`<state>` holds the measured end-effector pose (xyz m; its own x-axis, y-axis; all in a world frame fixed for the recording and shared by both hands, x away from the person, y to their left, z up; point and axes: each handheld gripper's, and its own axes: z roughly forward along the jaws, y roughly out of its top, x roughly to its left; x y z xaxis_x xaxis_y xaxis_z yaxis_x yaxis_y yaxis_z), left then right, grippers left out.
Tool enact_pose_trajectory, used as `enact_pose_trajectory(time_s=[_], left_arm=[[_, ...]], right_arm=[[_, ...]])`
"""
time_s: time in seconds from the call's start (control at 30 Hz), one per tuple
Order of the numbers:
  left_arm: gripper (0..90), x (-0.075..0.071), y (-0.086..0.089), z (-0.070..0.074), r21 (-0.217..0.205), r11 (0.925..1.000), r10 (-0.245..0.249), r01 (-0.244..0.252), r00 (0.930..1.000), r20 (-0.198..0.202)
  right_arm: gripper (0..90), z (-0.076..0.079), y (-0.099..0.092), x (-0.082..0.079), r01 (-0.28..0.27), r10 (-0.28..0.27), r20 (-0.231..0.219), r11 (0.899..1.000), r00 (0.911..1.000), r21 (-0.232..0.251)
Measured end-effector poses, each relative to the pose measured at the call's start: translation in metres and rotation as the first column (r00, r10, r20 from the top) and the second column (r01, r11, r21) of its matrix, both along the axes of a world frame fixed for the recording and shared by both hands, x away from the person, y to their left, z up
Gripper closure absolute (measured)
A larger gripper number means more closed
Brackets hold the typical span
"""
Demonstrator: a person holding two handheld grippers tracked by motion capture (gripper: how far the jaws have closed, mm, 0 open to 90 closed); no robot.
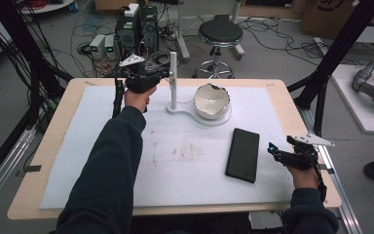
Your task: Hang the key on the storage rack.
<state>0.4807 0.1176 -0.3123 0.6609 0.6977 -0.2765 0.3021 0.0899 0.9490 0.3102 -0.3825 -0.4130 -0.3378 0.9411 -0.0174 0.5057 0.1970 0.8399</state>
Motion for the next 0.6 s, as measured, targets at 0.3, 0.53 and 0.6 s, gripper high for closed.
enact_pose_trajectory(time_s=[0.3,0.53,0.6], left_arm=[[83.2,-0.001,0.003,-0.001,0.008,0.9998,0.018,-0.018,0.9998,-0.007],[52.4,-0.012,0.013,-0.006,0.015,0.9985,0.052,-0.052,0.9986,-0.001],[38.1,-0.019,0.017,-0.012,0.022,0.9977,0.065,-0.065,0.9979,0.004]], right_arm=[[21.4,0.0,-0.001,0.0,0.0,0.0,0.0,1.0,1.0,-0.001],[21.4,0.0,0.0,0.0,-0.002,0.002,0.001,1.0,1.0,-0.002],[21.4,0.0,0.001,0.001,-0.004,0.004,0.002,1.0,1.0,-0.003]])
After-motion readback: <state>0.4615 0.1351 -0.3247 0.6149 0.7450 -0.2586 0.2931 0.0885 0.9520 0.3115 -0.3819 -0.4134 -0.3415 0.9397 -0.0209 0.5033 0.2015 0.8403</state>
